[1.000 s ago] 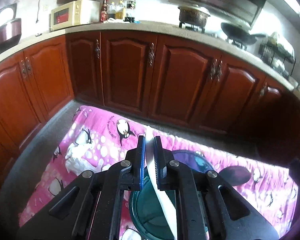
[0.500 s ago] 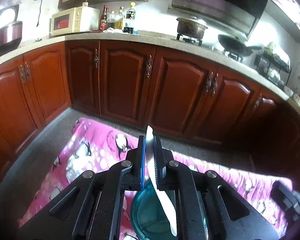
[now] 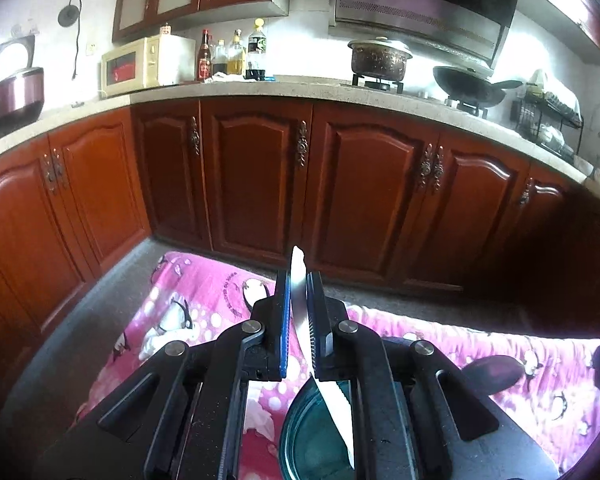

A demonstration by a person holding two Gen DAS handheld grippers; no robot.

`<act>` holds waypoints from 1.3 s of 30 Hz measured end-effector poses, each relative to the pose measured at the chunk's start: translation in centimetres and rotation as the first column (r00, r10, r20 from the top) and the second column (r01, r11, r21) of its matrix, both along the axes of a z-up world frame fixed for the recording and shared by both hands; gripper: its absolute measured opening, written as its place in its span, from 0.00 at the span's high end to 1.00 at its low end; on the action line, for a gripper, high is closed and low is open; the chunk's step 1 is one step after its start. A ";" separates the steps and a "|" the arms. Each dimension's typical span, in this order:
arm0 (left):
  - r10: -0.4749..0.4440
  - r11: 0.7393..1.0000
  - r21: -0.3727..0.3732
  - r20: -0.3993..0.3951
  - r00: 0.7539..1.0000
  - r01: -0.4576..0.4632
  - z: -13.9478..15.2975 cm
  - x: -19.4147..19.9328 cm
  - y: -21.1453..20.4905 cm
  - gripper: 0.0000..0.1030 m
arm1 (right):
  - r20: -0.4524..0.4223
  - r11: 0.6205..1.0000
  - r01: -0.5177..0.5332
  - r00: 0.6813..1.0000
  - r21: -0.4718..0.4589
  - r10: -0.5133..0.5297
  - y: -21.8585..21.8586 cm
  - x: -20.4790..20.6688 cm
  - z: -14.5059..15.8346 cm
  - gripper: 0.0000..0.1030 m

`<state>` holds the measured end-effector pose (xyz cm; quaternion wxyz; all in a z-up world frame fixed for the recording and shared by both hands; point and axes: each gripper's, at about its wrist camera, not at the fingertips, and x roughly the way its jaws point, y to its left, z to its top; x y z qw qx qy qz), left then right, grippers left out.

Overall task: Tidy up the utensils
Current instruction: 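Lower the white spoon into the holder and open the left tool, then move the left tool back down toward the wooden chopsticks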

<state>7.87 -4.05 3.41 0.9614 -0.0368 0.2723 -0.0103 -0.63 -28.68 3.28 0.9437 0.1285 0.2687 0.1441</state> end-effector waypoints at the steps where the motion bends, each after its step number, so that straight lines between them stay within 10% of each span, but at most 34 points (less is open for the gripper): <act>1: -0.003 1.000 0.000 -0.011 1.000 0.003 0.1 -0.2 0.1 0.93 | -0.007 1.000 0.004 1.000 0.011 -0.004 -0.1 0.0 -0.1 0.62; 12: -0.121 0.984 0.139 0.040 0.992 0.114 0.1 -1.0 -0.9 0.93 | -0.023 1.000 0.002 1.000 0.023 -0.001 0.2 -0.8 0.2 0.62; 21: -0.170 0.985 0.024 -0.058 0.984 0.171 -0.2 -0.7 0.1 0.91 | -0.037 1.000 0.006 0.999 0.031 -0.005 0.2 -0.9 0.0 0.61; 31: -0.177 0.984 -0.049 -0.167 0.970 0.172 -0.4 -2.2 0.4 0.54 | -0.077 1.000 0.003 0.997 0.012 -0.002 0.2 -1.8 -0.2 0.59; 39: -0.194 0.981 -0.037 -0.201 0.960 0.191 1.3 -5.7 -0.2 0.46 | -0.106 0.998 0.011 0.994 -0.069 -0.018 0.5 -2.9 -0.3 0.58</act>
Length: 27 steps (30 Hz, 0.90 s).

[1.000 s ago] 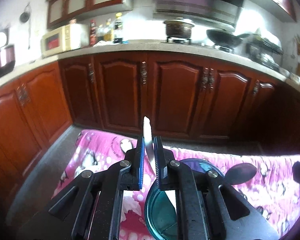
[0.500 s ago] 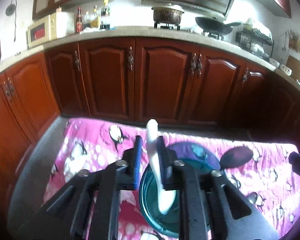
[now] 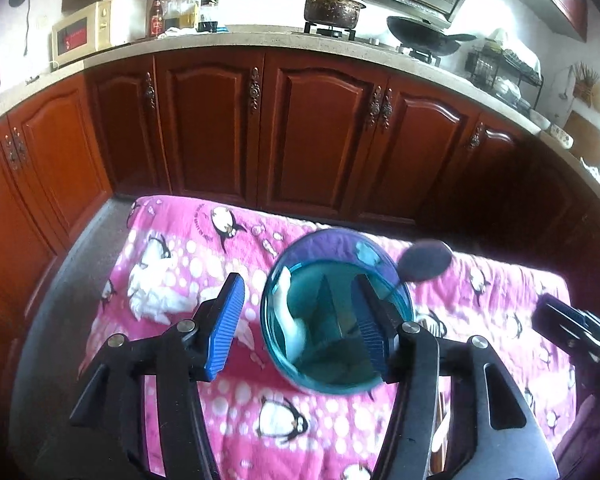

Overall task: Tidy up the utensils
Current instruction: 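Move the left tool back down toward the wooden chopsticks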

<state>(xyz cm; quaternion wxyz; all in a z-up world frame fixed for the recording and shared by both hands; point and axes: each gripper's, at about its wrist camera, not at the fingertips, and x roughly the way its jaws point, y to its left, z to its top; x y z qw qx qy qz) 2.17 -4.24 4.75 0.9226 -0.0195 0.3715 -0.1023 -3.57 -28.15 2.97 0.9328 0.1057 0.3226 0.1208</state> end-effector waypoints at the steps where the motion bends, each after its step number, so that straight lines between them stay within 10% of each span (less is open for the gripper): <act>1: -0.002 1.000 0.003 0.000 1.000 0.002 0.2 -0.6 -0.2 0.46 | -0.004 1.000 0.002 1.000 -0.009 -0.002 0.0 -0.2 -0.1 0.57; 27: -0.137 0.990 0.018 0.021 0.990 0.137 1.6 -8.2 -5.0 0.34 | 0.000 0.994 0.106 0.994 -0.035 -0.106 -3.3 -8.5 0.3 0.42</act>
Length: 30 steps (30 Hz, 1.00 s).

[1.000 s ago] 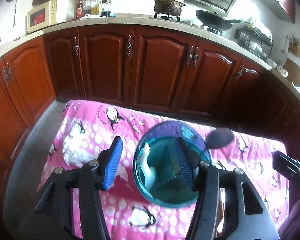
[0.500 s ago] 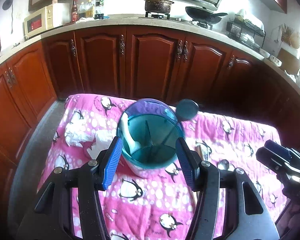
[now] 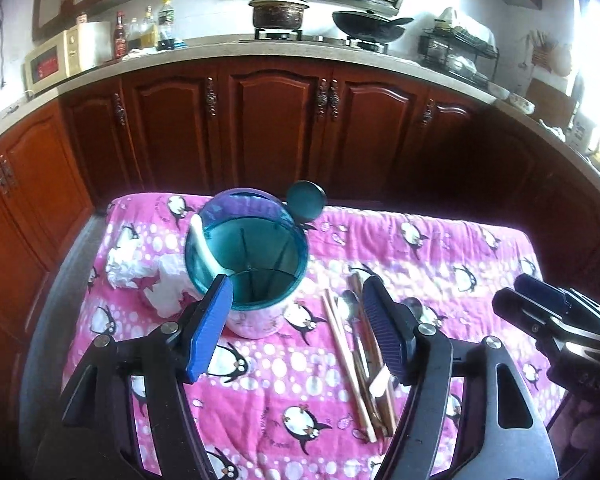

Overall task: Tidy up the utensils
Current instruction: 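Move the left tool back down toward the wooden chopsticks, then close the left tool on one wooden chopstick and lift it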

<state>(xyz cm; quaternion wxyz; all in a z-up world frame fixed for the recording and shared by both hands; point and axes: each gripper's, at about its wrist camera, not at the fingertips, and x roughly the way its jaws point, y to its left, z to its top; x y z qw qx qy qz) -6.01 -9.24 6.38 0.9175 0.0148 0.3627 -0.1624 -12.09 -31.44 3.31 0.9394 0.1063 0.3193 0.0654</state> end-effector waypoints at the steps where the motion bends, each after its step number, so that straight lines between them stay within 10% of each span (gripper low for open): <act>1: -0.005 1.000 -0.004 -0.002 1.000 0.005 0.0 0.0 -0.1 0.34 | -0.002 1.000 0.007 1.000 0.001 -0.007 -0.3 -0.2 -0.1 0.41; 30: -0.030 0.998 -0.064 -0.291 0.956 0.012 -9.3 2.1 -1.1 0.35 | -0.214 0.997 0.041 0.976 0.060 -0.027 -5.7 4.9 -10.9 0.41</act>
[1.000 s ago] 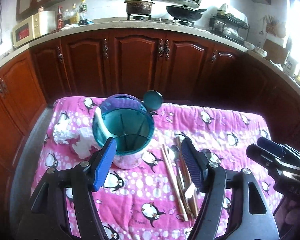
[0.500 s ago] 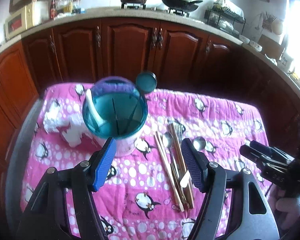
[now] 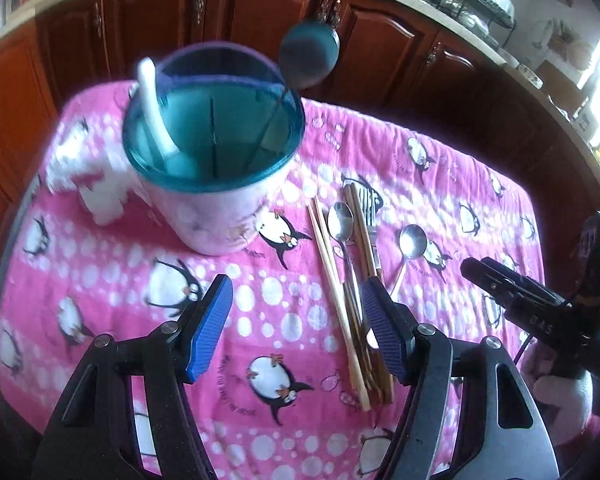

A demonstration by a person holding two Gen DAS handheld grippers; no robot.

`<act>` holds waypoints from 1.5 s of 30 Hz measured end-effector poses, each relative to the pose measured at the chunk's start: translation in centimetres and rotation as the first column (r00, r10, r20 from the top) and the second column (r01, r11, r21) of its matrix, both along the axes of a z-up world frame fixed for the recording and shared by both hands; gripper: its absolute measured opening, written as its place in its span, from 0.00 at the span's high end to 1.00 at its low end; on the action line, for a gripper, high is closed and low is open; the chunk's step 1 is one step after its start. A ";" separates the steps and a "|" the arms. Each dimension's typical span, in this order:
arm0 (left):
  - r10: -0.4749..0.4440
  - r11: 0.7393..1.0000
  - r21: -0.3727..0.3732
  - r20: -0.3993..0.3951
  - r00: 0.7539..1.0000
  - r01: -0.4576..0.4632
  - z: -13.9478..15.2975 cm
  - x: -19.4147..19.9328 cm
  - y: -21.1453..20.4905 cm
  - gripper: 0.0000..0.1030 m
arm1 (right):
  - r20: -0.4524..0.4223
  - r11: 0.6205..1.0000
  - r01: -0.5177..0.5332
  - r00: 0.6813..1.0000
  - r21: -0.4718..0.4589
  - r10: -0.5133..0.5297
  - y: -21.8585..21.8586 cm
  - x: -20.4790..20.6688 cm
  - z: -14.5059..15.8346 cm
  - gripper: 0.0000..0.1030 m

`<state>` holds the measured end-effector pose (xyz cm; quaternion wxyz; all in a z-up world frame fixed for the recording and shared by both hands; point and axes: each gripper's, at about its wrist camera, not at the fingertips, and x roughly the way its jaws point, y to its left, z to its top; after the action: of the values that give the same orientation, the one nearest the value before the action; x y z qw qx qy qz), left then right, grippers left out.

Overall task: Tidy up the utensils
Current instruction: 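Close the left tool on one wooden chopstick and lift it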

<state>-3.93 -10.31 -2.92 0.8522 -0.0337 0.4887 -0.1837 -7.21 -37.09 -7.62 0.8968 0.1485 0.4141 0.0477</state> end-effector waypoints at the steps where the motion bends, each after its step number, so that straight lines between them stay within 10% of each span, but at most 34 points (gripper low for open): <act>1: 0.004 1.000 -0.004 -0.004 1.000 -0.004 -0.2 0.1 -0.2 0.37 | -0.005 1.000 -0.001 1.000 0.005 0.001 -0.1 0.4 -0.3 0.41; 17: 0.032 0.999 0.016 -0.113 0.993 -0.031 -6.3 4.7 -5.2 0.88 | 0.000 0.999 -0.022 1.000 0.043 0.022 -1.5 3.0 -1.1 0.46; 32: -0.062 0.998 -0.006 -0.133 0.989 0.061 -5.3 2.7 -3.0 0.93 | -0.040 0.998 -0.049 0.998 0.051 0.051 -1.6 5.2 -3.1 0.46; 40: 0.022 0.998 0.060 -0.097 0.995 -0.016 -6.0 5.0 -4.8 0.77 | -0.057 0.995 -0.103 0.993 0.019 0.103 -1.3 7.0 -4.4 0.46; 45: 0.026 0.998 0.060 -0.126 0.992 -0.019 -7.1 5.6 -5.2 0.80 | -0.046 0.990 -0.138 0.989 0.006 0.138 -0.7 8.0 -5.4 0.81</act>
<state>1.64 -15.54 -9.99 0.8220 -0.0258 0.5467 -0.1571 0.83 -37.80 -12.99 0.8812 0.1218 0.4441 0.1065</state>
